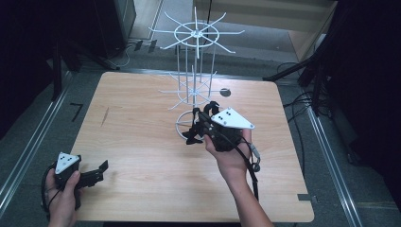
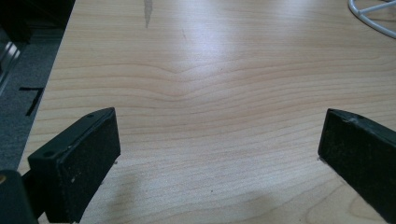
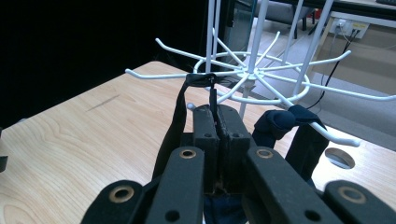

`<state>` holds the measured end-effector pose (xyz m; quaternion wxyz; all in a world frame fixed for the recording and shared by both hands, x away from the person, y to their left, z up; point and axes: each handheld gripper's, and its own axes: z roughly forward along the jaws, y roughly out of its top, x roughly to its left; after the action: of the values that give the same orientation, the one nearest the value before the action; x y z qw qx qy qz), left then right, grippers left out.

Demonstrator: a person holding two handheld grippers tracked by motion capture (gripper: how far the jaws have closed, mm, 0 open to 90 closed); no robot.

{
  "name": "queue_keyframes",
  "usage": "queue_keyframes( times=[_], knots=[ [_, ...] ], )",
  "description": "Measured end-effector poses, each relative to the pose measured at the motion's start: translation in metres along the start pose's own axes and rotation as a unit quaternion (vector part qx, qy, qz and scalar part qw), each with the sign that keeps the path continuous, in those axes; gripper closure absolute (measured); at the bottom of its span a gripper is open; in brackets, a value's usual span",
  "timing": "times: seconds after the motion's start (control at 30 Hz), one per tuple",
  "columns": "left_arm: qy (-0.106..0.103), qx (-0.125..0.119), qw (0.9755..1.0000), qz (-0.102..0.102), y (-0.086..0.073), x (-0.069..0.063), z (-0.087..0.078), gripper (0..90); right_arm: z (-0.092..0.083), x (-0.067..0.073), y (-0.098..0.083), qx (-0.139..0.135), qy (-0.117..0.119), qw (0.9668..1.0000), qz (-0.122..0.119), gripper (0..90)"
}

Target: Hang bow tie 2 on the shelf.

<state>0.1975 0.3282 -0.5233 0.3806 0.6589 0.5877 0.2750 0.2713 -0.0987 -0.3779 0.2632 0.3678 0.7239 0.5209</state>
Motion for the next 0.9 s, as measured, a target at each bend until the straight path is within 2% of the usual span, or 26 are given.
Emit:
queue_keyframes(
  times=[0.9],
  knots=[
    [-0.001,0.000,1.0000,0.001,0.000,0.000,0.000,0.0,0.019,-0.012,0.003,0.017,-0.014,0.9997,0.007,88.5]
  ],
)
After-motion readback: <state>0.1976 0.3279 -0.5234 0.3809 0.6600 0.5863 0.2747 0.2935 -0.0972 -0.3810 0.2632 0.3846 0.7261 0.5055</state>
